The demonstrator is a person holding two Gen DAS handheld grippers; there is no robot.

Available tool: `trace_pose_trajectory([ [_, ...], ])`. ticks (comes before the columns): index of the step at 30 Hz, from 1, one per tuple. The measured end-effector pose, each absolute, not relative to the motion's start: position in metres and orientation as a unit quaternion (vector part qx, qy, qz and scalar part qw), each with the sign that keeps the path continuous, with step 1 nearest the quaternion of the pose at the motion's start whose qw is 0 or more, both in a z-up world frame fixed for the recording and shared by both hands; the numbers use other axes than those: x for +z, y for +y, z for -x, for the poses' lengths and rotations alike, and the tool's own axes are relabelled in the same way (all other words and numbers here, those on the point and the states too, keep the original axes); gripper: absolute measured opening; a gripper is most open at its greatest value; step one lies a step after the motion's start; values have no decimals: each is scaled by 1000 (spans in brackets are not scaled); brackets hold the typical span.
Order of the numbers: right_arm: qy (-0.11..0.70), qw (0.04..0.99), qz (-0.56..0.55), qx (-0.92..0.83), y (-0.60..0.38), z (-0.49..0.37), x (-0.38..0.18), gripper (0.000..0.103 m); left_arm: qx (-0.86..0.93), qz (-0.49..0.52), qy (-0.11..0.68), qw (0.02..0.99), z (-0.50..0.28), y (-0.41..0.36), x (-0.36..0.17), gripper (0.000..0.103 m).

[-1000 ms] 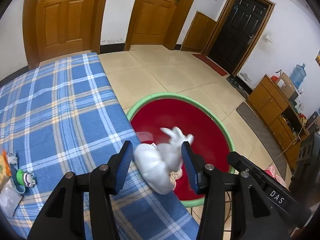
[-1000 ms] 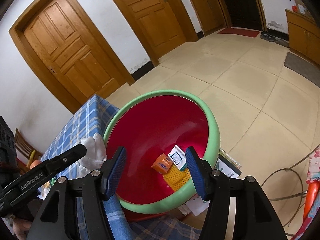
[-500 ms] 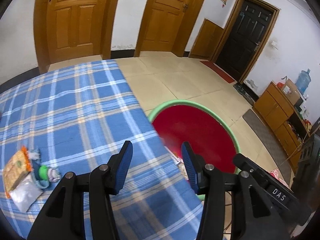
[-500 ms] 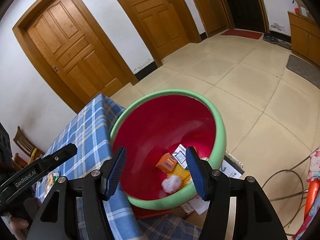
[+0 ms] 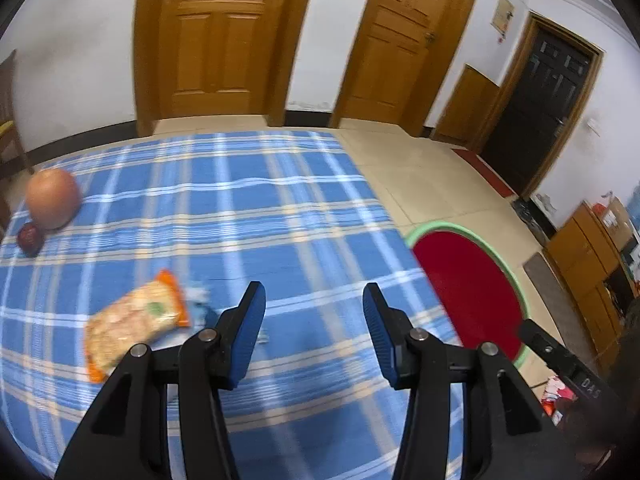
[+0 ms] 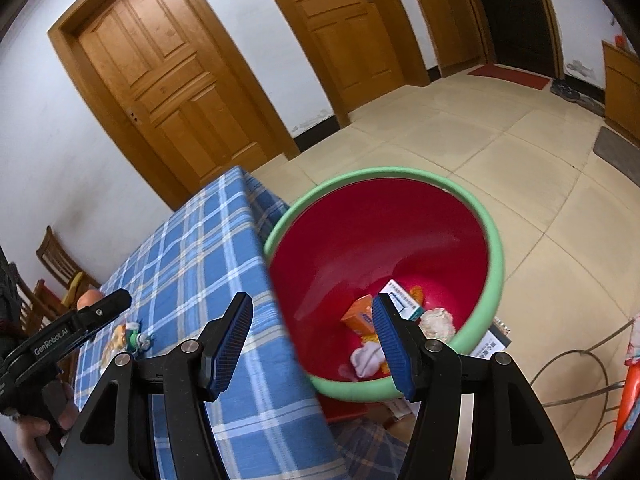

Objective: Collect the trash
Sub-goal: 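Move both tools back over the table, then grasp the orange-wrapped snack bag with the left tool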

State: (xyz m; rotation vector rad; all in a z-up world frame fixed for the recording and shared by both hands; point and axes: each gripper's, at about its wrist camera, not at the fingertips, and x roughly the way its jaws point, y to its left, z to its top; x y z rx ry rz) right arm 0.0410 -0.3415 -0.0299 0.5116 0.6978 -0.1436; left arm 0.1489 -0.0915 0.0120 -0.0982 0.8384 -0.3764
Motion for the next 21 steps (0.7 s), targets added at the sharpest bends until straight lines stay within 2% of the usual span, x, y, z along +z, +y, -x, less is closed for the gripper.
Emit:
trace_pose_trajectory([
  [11,348,908,-228,-42,-308,-50,-27,65,-113,38,411,904,-153,-31,4,58],
  [21,359,909,-211,-26,-283,-56,-26,65,-70,20,431,900,-162,5,-13,61],
])
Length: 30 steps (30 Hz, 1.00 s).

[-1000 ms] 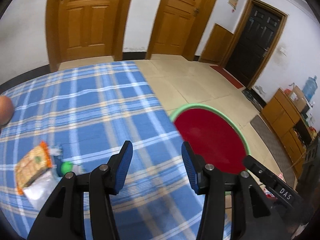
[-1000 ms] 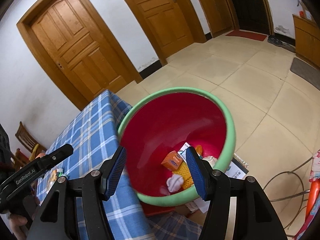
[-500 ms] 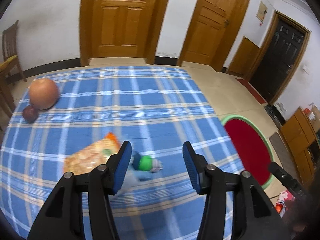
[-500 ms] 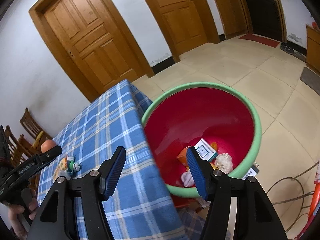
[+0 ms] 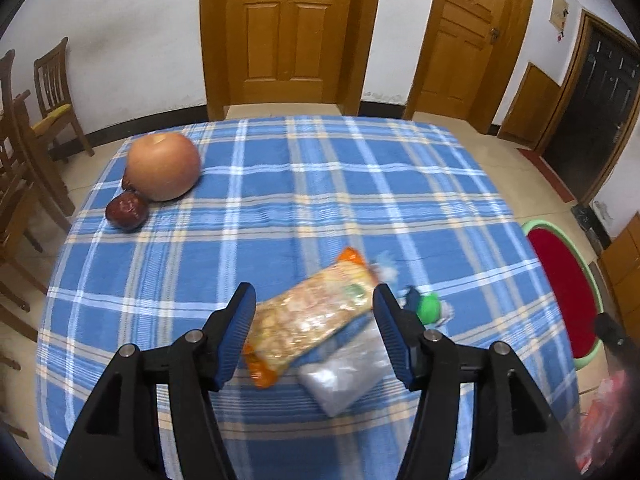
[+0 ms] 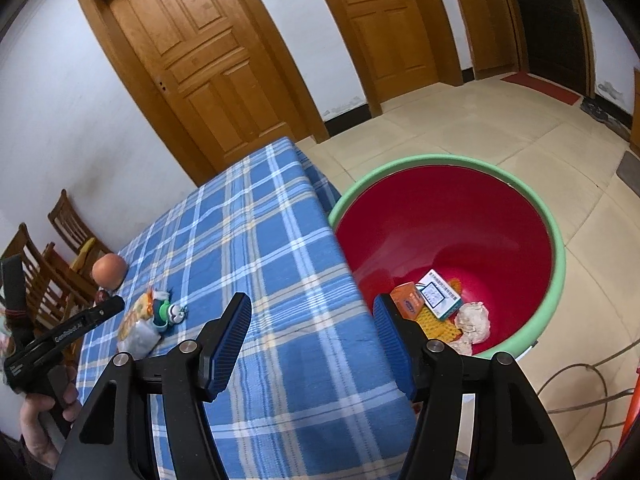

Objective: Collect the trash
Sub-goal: 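Grasp the orange-wrapped snack bag with the left tool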

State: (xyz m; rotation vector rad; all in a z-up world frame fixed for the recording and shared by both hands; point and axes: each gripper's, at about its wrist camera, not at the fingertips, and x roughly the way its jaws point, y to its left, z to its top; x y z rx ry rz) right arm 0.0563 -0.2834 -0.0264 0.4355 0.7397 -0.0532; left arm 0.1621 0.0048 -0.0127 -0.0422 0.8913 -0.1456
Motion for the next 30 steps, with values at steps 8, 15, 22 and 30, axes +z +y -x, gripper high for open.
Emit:
trace_pose_trajectory([
  [8,366,909,-200,-18,-269,-61,-27,65,-67,20,459,886,-172,20,-33,64],
  [15,374,907,-194,-10,-261,-66,-30,65,-99,20,463,881,-175,17,-37,69],
  [22,382,905,-190,-5,-254,-70,-34,65,-115,-3,470,875,-184,1,-46,70],
  [30,390,902,-187,0,-248,-73,-38,65,-108,0,455,884,-185,3,-49,44],
])
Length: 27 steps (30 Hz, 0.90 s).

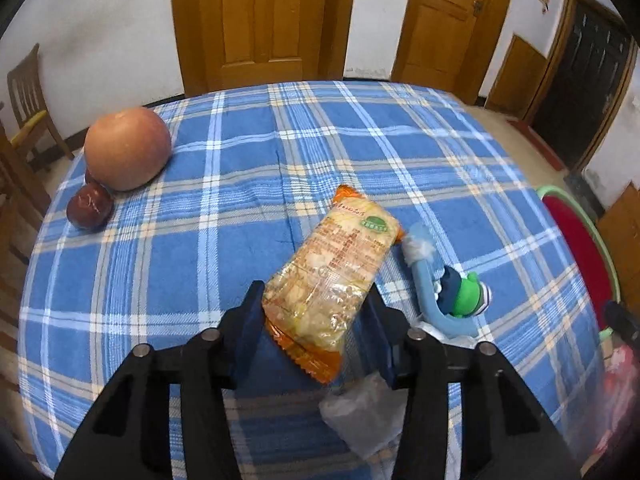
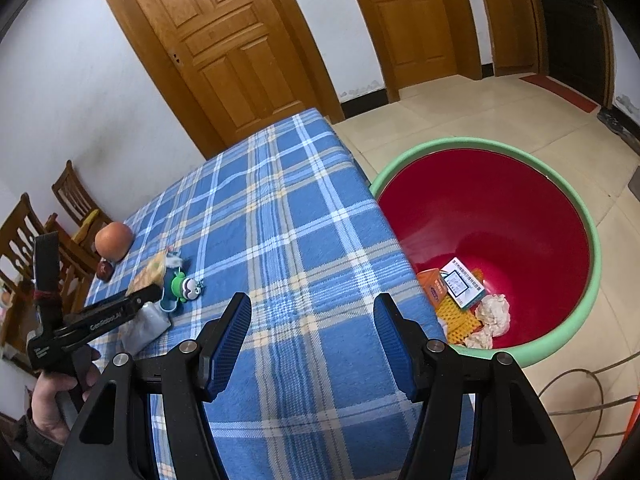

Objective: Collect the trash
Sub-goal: 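Grasp the orange-wrapped snack bag with the left tool, then grasp the silver foil-wrapped item with the right tool while the left tool holds the snack bag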

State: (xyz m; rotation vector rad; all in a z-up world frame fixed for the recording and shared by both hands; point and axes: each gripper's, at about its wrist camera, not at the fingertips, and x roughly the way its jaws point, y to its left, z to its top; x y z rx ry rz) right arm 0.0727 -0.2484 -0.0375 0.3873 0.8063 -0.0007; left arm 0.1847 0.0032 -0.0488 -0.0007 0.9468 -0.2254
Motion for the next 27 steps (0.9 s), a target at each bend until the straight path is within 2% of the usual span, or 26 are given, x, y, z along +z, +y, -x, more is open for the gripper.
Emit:
trace_pose_trajectory([
  [2,391,901,-187,1,-246,-73,-38,65,-109,14,454,884,-183,9,-48,42],
  [23,400,902,-130,98,-159,-78,-31,65,-49,128,404,905,-105,84,-19,41],
  [24,403,901,-126,106,-153,-79,-32,66,-44,129,402,906,-103,86,-19,41],
  [26,408,898,-120,116,-142,-81,-34,76,-33,128,398,908,-99,91,-18,41],
  [27,411,896,-117,123,-135,-83,-35,77,-29,127,397,908,-96,94,-18,41],
])
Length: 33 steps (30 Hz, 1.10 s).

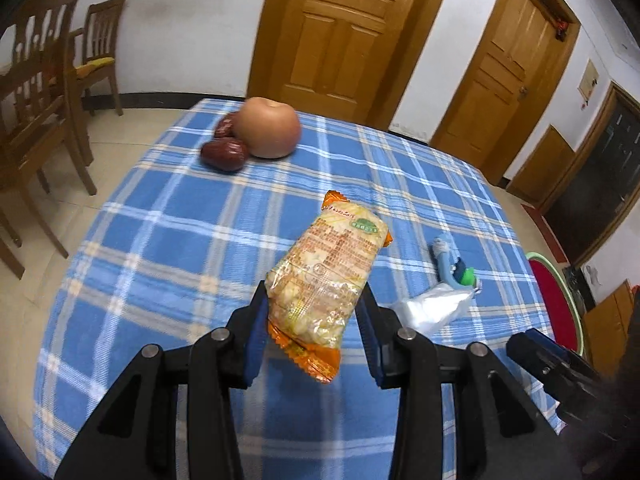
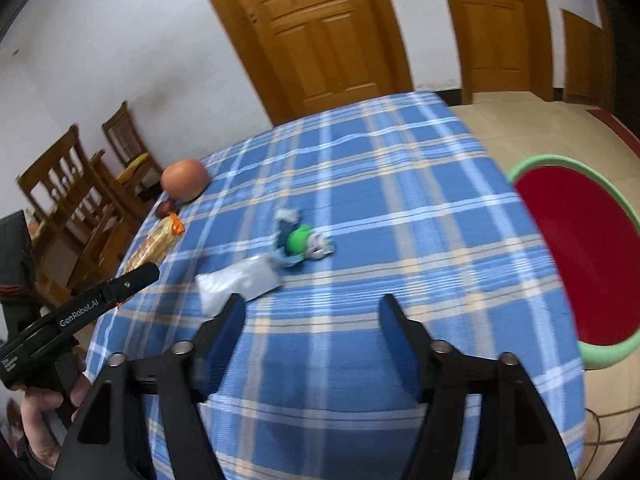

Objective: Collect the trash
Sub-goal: 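Grasp the silver foil-wrapped item with the right tool while the left tool holds the snack bag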

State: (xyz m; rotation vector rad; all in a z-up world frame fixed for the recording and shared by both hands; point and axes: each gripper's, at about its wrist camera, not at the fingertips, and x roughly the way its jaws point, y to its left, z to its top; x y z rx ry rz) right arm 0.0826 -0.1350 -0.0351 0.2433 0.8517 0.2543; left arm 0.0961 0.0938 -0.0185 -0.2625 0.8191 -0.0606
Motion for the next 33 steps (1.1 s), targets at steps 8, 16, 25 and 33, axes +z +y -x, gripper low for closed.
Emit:
trace_pose_trajectory([
  [8,432,885,-78,154,-94,-103,-46,80,2,136,392,910,-83,116,-24,41],
  [16,444,882,-17,155,-60,-125,-63,83,11,145,394,907,-80,125,-29,41],
  [25,429,892,15,142,-49,-135,-67,83,9,147,402,904,-84,123,-36,41],
  [33,424,893,-1,151,-53,-130,-65,74,8,143,404,903,-85,119,-37,41],
])
